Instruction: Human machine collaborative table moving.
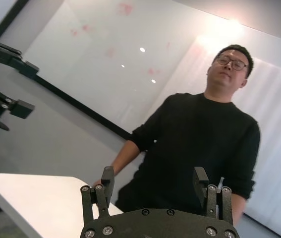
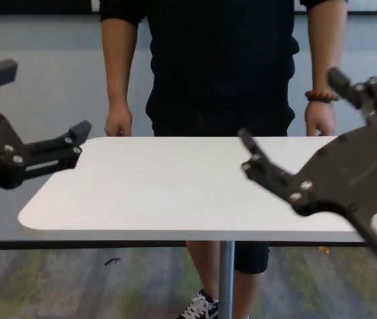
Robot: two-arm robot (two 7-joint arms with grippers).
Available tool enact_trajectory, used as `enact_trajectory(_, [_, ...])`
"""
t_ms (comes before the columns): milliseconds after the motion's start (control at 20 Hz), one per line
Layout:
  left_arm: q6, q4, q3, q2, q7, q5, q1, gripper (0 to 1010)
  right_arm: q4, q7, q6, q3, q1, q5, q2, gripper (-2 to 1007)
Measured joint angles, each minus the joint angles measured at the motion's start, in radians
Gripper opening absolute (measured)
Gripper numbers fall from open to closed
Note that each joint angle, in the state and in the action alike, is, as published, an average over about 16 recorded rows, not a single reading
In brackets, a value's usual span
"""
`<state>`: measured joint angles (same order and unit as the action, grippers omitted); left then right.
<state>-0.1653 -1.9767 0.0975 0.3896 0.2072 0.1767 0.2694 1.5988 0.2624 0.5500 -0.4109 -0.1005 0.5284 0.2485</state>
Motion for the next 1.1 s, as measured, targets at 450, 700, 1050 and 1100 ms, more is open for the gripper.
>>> enact_trajectory(450, [0.086, 0.014, 0.003, 0.005, 0.061, -0.043, -0.072, 1002, 0.068, -0.093, -0.109, 0.056, -0.007, -0.079, -0.003, 1005])
enact_trajectory(700, [0.126, 0.032, 0.004, 0.017, 0.1, -0.101, -0.103, 1002, 0.076, -0.117, -0.151, 0.075, -0.001, -0.116, -0.024, 1005])
enact_trajectory(1050, [0.136, 0.054, 0.003, 0.031, 0.126, -0.148, -0.118, 1002, 0.066, -0.11, -0.163, 0.084, 0.002, -0.112, -0.05, 1005])
enact_trajectory(1100, [0.137, 0.057, 0.003, 0.033, 0.129, -0.152, -0.119, 1002, 0.065, -0.108, -0.162, 0.084, 0.002, -0.109, -0.053, 1005])
